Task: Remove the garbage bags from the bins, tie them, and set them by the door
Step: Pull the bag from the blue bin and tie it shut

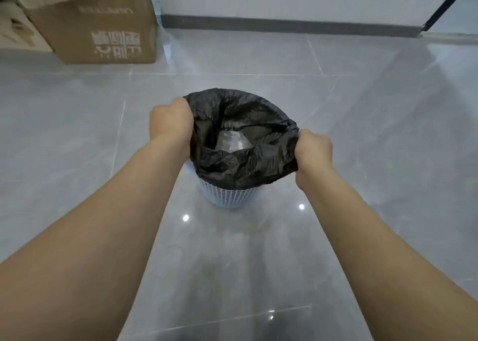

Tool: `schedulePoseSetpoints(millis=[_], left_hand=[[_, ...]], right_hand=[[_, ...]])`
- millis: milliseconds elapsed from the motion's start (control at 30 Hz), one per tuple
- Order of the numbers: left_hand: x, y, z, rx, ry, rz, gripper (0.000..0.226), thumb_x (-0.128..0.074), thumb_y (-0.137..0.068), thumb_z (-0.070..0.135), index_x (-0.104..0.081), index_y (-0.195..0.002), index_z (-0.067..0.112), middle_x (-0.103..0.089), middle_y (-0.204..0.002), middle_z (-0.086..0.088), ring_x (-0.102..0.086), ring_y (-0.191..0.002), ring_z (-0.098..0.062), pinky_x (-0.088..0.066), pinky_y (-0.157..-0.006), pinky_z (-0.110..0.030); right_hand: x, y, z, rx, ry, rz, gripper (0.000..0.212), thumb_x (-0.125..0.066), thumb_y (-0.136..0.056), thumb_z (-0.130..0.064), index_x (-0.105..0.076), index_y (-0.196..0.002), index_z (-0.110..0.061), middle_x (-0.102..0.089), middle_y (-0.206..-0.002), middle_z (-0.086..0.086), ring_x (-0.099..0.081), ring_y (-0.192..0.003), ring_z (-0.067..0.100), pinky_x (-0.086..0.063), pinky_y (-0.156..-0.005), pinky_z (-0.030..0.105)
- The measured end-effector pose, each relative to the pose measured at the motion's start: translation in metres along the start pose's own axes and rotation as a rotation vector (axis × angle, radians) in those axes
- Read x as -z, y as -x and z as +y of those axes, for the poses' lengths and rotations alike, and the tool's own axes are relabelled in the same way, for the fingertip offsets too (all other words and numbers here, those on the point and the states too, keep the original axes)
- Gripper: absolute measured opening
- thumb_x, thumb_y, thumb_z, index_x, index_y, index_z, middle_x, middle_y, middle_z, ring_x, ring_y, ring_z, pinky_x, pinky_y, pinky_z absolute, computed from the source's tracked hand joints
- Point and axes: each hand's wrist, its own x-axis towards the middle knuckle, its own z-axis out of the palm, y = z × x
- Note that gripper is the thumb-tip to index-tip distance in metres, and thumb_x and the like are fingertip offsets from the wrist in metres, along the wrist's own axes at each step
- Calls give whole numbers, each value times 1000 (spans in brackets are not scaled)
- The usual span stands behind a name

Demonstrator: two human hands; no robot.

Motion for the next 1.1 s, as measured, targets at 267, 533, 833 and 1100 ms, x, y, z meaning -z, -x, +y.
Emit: schedulePoseSetpoints(millis=[267, 533, 833, 1100], left_hand=[[11, 5, 13, 281, 173, -229, 20, -41, -85, 10, -45, -66, 14, -49, -51, 0, -50, -41, -17, -53, -59, -26], [-10, 26, 38, 14, 478, -454, 29, -50, -78, 29, -68, -73, 7, -44, -70, -4, -38, -67, -26, -33, -63, -36], [-62, 114, 105, 34, 1031, -824, 26, -40, -89, 17, -46, -64, 9, -56, -64, -11, -50, -56, -25, -45, -64, -32], [-157, 256, 96, 91, 812, -1186, 33, -43, -89, 18, -52, -60, 6, -57, -63, -9, -51, -55, -23, -46, -57, -28]], right_hand=[[-4, 4, -7, -41, -148, -152, 11, -46, -84, -4, -54, -85, -10, -48, -77, 9, -43, -63, 20, -35, -49, 26], [2, 0, -50, -17, -708, -435, 25, -35, -89, -19, -50, -71, -11, -55, -71, 9, -54, -66, 26, -47, -69, 32], [97, 2, -116, 126, -952, -359, 29, -32, -87, -19, -51, -68, -11, -55, -73, 9, -55, -71, 26, -46, -79, 33], [252, 10, -117, 190, -960, -11, 29, -32, -86, -20, -27, -58, -20, -32, -51, -4, -28, -45, 17, -28, -53, 24]])
